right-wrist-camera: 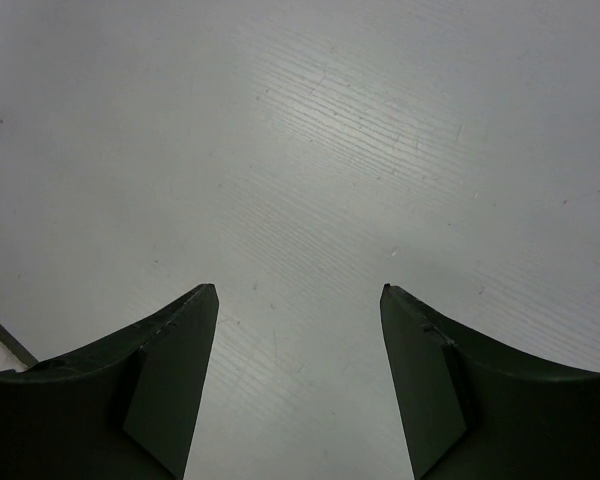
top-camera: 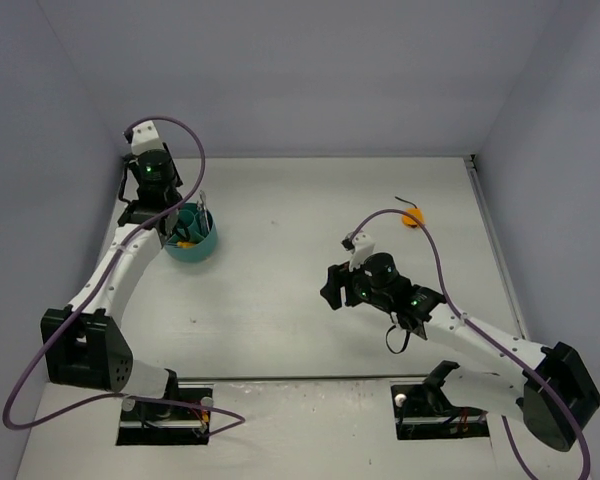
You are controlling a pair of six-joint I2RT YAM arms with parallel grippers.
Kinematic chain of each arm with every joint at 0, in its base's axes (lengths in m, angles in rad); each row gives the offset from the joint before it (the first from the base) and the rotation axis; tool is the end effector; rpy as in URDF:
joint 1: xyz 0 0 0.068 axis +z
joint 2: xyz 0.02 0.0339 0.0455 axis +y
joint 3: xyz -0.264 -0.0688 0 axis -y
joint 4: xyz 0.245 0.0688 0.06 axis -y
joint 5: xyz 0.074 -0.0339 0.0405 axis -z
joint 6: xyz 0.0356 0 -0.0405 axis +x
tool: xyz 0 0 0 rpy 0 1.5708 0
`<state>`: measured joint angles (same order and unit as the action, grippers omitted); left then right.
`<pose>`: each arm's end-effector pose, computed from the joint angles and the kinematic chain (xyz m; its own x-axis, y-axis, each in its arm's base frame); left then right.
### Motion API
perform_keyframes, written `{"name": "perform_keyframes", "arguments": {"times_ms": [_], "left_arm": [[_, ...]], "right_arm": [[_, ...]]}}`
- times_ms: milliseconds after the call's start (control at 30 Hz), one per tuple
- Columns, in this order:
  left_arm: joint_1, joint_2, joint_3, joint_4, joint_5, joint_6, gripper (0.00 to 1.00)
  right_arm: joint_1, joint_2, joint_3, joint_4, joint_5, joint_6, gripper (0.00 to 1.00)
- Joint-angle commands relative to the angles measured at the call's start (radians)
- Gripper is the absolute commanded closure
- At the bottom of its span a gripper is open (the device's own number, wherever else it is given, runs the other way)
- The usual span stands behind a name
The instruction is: Sort the tools into containers
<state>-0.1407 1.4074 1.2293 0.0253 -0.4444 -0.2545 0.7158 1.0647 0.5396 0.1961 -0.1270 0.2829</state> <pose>0.3326 -0.0316 0.3735 -0.0718 -0.2194 -0.9730 -0.3226 0.9282 -0.1855 0.1763 0.1593 0.2382 -0.4411 -0.0166 -0.8973 -0.6439 0.7024 0.3035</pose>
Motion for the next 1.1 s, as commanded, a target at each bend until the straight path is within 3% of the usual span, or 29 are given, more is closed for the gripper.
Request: {"name": "perform_keyframes", "arguments": {"times_ms": [0, 800, 900, 1067], "left_arm": [[0.013, 0.010, 0.021, 0.161, 0.016, 0.038, 1.00], [0.018, 0.029, -0.185, 0.296, 0.053, -0.013, 0.99], [0.018, 0.017, -0.209, 0.298, 0.054, -0.020, 0.95], [0.018, -0.015, -0.248, 0.295, 0.058, -0.021, 0.72]], "right_arm": [[0.008, 0.019, 0.014, 0.049, 0.020, -0.007, 0.37], [0.008, 0.074, 0.024, 0.057, 0.023, -0.006, 0.37], [0.008, 0.072, 0.023, 0.056, 0.021, -0.007, 0.37], [0.008, 0.064, 0.017, 0.063, 0.023, -0.002, 0.37]]}}
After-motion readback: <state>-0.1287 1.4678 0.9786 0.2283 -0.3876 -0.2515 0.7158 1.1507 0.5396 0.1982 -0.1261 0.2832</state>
